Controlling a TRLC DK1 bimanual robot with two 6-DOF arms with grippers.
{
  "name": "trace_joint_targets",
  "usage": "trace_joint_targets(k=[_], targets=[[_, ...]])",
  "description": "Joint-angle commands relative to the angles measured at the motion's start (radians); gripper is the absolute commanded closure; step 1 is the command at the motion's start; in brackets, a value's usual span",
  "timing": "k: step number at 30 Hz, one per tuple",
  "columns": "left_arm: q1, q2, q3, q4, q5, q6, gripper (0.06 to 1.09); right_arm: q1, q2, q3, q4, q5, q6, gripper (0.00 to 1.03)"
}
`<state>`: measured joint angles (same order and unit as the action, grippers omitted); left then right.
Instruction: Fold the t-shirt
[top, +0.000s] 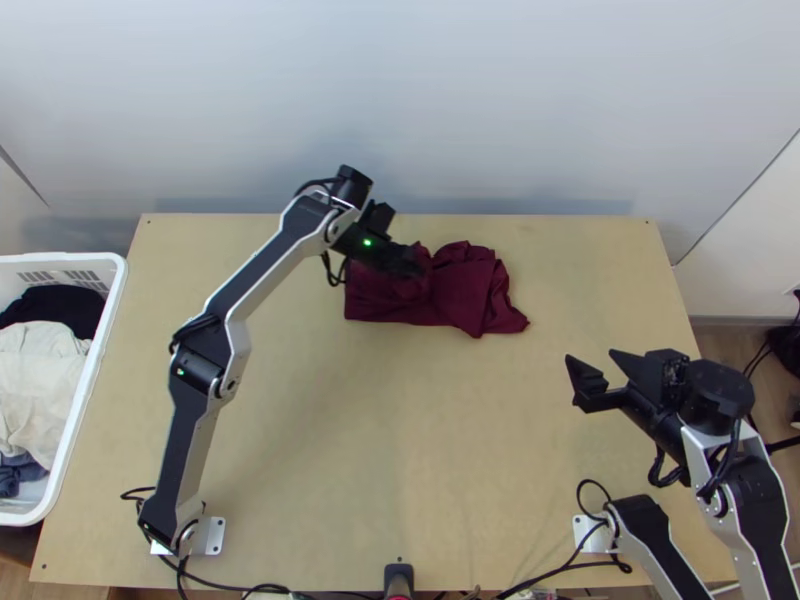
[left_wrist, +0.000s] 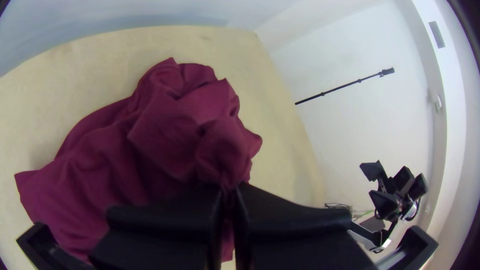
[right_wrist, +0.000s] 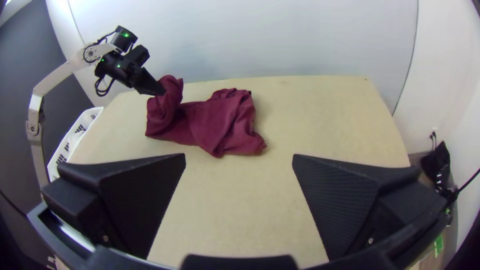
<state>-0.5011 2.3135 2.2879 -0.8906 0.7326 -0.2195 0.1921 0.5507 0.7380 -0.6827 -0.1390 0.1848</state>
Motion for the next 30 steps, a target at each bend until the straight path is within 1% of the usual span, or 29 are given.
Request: trace_joint_targets(k=[1,7,11,14,17,18,21,24,25,26,27,29,30], targets=[[-0.039,0.03,0.021,0.122,0.001,-0.073,1.05,-0.037,-0.051,-0.045,-0.014,-0.01,0.013,0.04],[-0.074,0.035,0.021,0.289,0.001,-0.173,1.05,-0.052,-0.063,-0.066,-0.012,-0.02,0.021,0.04],[-0.114,0.043,0.021,0.348,0.001,-0.182,1.05,-0.062,-0.067,-0.074,-0.012,-0.024,0.021,0.04],[-0.139,0.063,0.021,0.4,-0.001,-0.212,1.05,-0.069,-0.072,-0.078,-0.012,-0.024,0.022,0.04],[-0.148,0.095,0.022,0.487,-0.001,-0.282,1.05,-0.08,-0.078,-0.084,-0.012,-0.031,0.03,0.04],[-0.151,0.101,0.022,0.506,-0.001,-0.288,1.05,-0.082,-0.081,-0.086,-0.014,-0.036,0.038,0.04],[-0.157,0.126,0.022,0.578,-0.016,-0.325,1.05,-0.085,-0.09,-0.094,-0.021,-0.05,0.044,0.04],[-0.175,0.141,0.022,0.621,-0.033,-0.331,1.05,-0.089,-0.094,-0.091,-0.025,-0.051,0.045,0.04],[-0.183,0.146,0.022,0.633,-0.052,-0.33,1.05,-0.089,-0.095,-0.088,-0.023,-0.051,0.045,0.04],[-0.188,0.152,0.022,0.653,-0.07,-0.333,1.03,-0.089,-0.095,-0.084,-0.023,-0.053,0.045,0.04],[-0.192,0.156,0.022,0.67,-0.104,-0.336,0.86,-0.089,-0.095,-0.081,-0.023,-0.053,0.045,0.04],[-0.195,0.159,0.022,0.69,-0.136,-0.345,0.39,-0.089,-0.095,-0.081,-0.018,-0.053,0.042,0.04],[-0.192,0.158,0.022,0.71,-0.142,-0.376,0.26,-0.088,-0.095,-0.081,-0.017,-0.053,0.039,0.04]])
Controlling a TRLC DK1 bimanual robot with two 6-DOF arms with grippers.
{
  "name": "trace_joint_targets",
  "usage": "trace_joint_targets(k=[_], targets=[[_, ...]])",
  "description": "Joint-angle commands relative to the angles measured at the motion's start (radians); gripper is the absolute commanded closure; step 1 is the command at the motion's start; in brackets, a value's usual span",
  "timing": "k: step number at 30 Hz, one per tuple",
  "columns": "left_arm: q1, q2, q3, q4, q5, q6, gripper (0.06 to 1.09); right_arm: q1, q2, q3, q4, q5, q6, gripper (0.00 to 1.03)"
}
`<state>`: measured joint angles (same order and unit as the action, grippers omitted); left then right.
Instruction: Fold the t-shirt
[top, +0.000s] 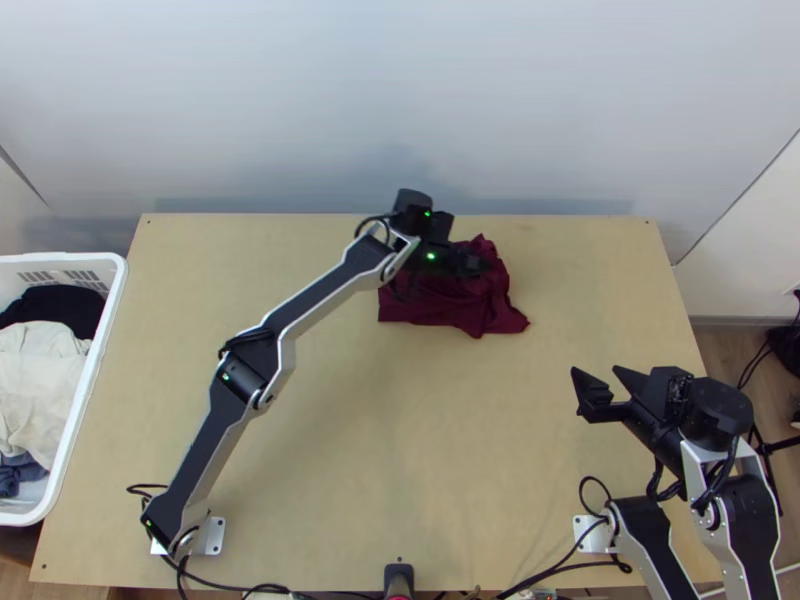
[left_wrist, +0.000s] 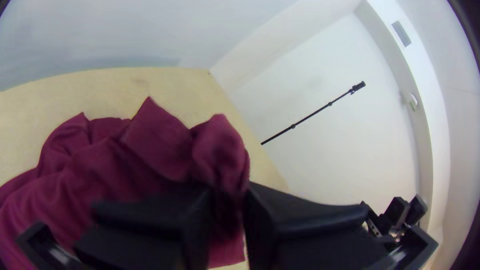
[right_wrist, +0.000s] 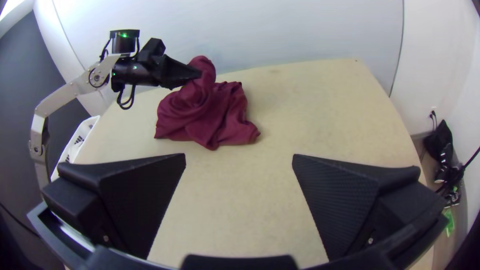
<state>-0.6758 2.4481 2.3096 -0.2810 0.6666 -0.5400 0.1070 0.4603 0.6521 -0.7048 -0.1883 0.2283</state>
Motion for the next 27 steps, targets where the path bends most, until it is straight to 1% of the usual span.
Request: trace_joint_targets(k=[1,2,8,10,14,16,18,22,24,27], targets=[[-0.011,0.02,0.001,0.123,-0.075,-0.101,0.15,-0.003,-0.005,0.004,0.007,-0.003,-0.006,0.04],[-0.007,0.015,0.002,0.146,-0.076,-0.149,0.1,-0.003,-0.005,0.004,0.007,-0.003,-0.009,0.04],[0.044,-0.038,0.002,0.186,-0.068,-0.311,0.1,-0.001,-0.005,-0.003,0.021,-0.007,-0.001,0.04],[0.07,-0.061,-0.01,0.171,-0.048,-0.31,0.1,-0.001,-0.005,-0.006,0.027,-0.007,0.002,0.04],[0.119,-0.158,-0.122,0.131,-0.032,-0.176,0.1,0.014,-0.002,-0.012,0.037,-0.011,0.013,0.03],[0.147,-0.193,-0.144,0.054,-0.024,-0.095,0.1,0.019,0.006,-0.016,0.053,-0.011,0.031,0.03],[0.171,-0.23,-0.144,-0.058,-0.021,0.002,0.1,0.026,0.026,-0.023,0.076,-0.011,0.048,0.03],[0.222,-0.319,-0.179,-0.215,-0.022,0.141,0.1,0.059,0.113,-0.023,0.136,-0.014,0.089,0.03],[0.251,-0.385,-0.239,-0.241,-0.022,0.163,0.1,0.066,0.184,-0.023,0.171,-0.031,0.12,0.03],[0.297,-0.503,-0.363,-0.238,-0.022,0.184,0.1,0.08,0.311,-0.014,0.225,-0.071,0.157,0.03]])
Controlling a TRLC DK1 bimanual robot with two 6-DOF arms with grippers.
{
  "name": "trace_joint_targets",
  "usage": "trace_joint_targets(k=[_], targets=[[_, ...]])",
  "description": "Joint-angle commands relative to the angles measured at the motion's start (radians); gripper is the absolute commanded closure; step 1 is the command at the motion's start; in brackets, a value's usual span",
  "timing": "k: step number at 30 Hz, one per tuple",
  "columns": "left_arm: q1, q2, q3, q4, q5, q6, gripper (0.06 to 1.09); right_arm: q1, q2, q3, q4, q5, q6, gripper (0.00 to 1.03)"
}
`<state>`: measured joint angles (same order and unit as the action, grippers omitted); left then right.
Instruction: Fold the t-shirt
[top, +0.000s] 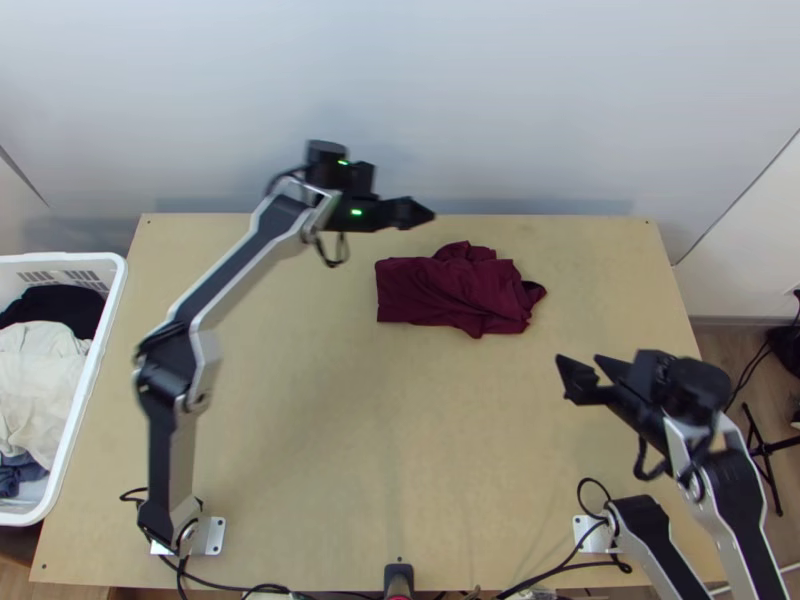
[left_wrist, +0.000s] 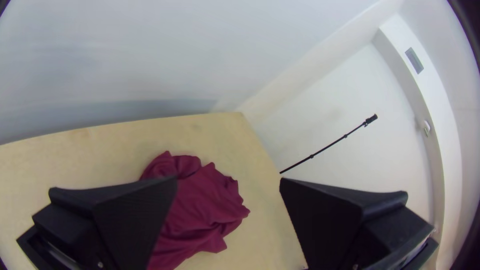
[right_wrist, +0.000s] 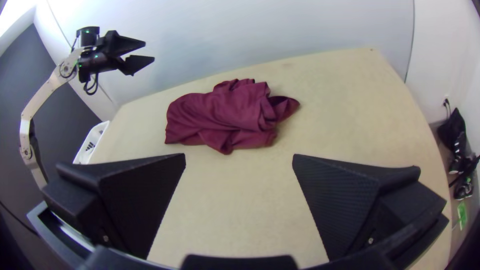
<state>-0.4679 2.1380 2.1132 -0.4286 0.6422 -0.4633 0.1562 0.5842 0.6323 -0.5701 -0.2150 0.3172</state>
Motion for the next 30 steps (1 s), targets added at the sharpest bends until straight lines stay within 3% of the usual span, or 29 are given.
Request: trace_joint_targets(k=[1,3,11,18,30], targets=[[0.103,-0.227,-0.196,-0.094,0.002,0.12,0.1,0.039,0.226,0.012,0.105,-0.058,0.074,0.03],[0.123,-0.319,-0.275,-0.101,0.001,0.18,0.1,0.059,0.31,0.024,0.139,-0.066,0.086,0.03],[0.219,-0.532,-0.415,-0.202,-0.012,0.244,0.1,0.108,0.585,0.064,0.243,-0.113,0.103,0.04],[0.327,-0.698,-0.561,-0.213,-0.041,0.245,0.1,0.097,0.821,0.112,0.381,-0.126,0.103,0.04],[0.515,-0.911,-0.653,-0.274,-0.039,0.275,0.1,0.06,1.106,0.262,0.461,-0.124,0.089,0.04]])
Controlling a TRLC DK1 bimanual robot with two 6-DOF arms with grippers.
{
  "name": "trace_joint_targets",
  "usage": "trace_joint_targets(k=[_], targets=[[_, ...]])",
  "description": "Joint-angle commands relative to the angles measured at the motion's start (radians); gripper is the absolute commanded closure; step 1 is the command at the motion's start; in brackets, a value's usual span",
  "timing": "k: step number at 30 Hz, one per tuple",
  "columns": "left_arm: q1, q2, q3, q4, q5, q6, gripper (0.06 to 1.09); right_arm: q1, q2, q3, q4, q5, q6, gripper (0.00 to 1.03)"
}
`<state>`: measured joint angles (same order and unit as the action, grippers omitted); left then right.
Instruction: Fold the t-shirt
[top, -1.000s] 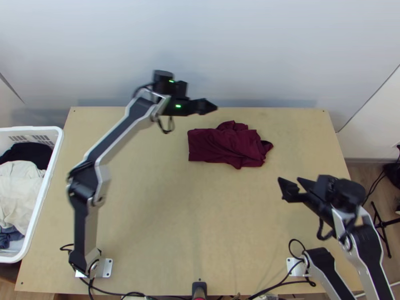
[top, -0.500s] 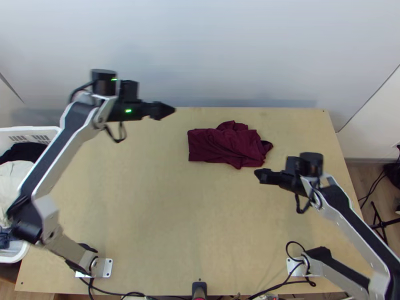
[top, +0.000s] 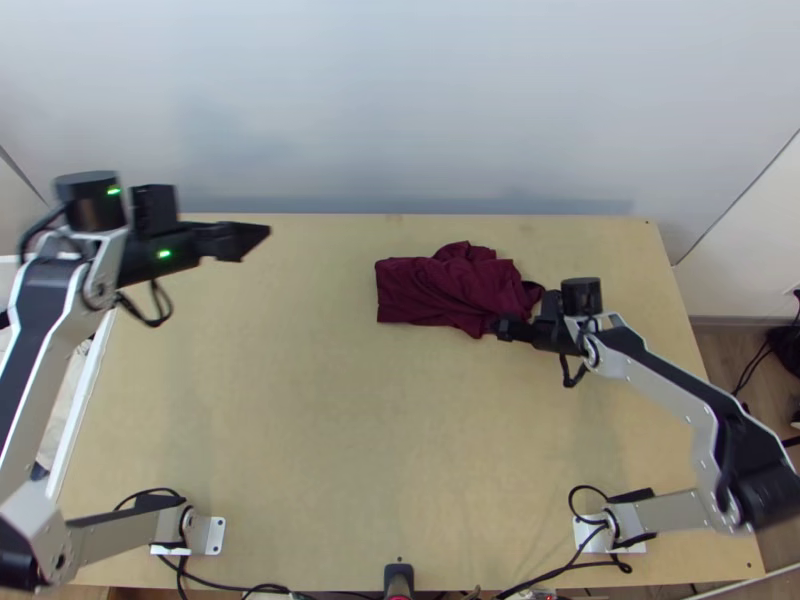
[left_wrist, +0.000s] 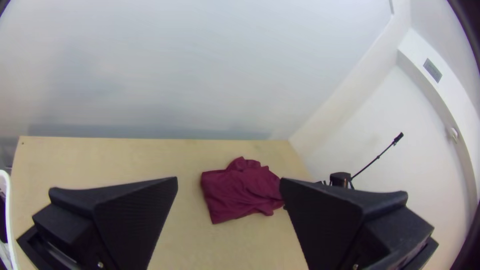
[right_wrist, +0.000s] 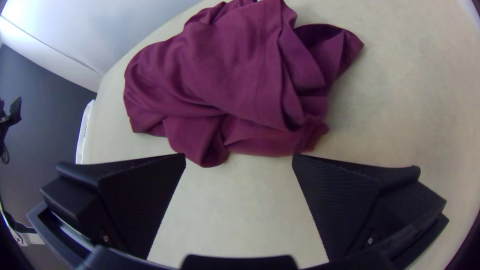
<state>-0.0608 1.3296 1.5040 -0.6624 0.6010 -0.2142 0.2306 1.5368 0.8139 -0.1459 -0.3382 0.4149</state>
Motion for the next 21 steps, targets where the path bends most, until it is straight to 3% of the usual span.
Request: trace_joint_targets(k=[1,15,21], targets=[[0.124,-0.11,-0.051,-0.043,0.002,0.029,0.1,-0.011,0.166,0.094,0.039,-0.001,-0.007,0.04],[0.156,-0.158,-0.114,-0.046,0.002,0.078,0.1,0.087,0.286,0.317,0.042,0.059,0.041,0.04],[0.162,-0.158,-0.126,-0.039,0.002,0.09,0.1,0.161,0.395,0.426,-0.07,0.139,0.016,0.04]])
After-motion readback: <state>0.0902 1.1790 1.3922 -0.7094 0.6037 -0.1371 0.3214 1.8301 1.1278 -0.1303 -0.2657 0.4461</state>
